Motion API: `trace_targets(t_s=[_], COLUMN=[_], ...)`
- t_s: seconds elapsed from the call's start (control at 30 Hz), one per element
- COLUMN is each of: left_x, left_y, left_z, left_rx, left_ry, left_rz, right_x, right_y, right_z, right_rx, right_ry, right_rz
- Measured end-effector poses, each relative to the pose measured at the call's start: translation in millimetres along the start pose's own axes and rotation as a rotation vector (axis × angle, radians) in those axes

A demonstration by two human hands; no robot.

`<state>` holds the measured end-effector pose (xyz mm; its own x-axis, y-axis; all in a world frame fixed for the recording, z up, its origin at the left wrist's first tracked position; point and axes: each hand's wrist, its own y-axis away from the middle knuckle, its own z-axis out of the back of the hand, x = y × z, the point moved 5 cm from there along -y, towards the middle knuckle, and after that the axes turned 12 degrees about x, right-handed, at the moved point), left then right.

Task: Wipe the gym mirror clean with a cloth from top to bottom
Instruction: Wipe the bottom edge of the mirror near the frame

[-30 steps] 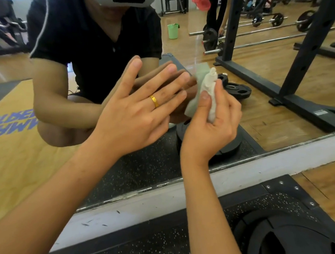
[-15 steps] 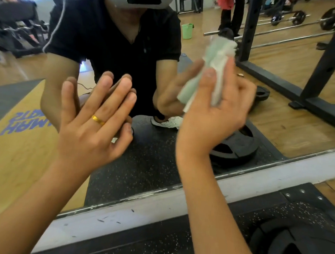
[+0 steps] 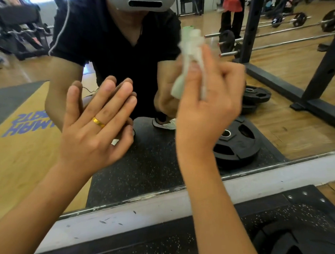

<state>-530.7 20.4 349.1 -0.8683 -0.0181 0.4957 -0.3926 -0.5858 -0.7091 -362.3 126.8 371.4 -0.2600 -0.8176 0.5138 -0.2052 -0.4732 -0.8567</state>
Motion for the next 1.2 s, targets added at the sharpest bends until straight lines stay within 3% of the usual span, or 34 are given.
trace_targets(t_s=[0.1, 0.3, 0.47, 0.57, 0.7, 0.83, 1.03, 1.2], left_x=[2, 1, 2, 1, 2, 2, 1, 2], left_y=[2, 1, 2, 2, 3, 3, 2, 3], left_z=[-3, -4, -5, -6, -7, -7, -5, -6], left_rx=[0.010, 0.010, 0.000, -0.005, -0.011, -0.007, -0.006, -0.022], left_ry=[-0.033, -0.019, 0.003, 0.003, -0.010, 0.004, -0.005, -0.010], left_rz=[0.000, 0.012, -0.002, 0.003, 0.007, 0.006, 0.011, 0.010], right_x=[4, 4, -54, -47, -6, -17, -21, 3], right_y=[8, 38, 42, 51, 80, 71, 75, 98], right_z=[10, 4, 38, 27, 0, 8, 5, -14], right_rx=[-0.180, -0.008, -0.184, -0.209, -0.085, 0.007, -0.107, 0.035], right_ry=[-0.085, -0.058, 0.024, -0.028, -0.075, -0.029, -0.060, -0.103], right_rz=[-0.028, 0.072, -0.150, -0.246, -0.152, -0.027, -0.191, -0.091])
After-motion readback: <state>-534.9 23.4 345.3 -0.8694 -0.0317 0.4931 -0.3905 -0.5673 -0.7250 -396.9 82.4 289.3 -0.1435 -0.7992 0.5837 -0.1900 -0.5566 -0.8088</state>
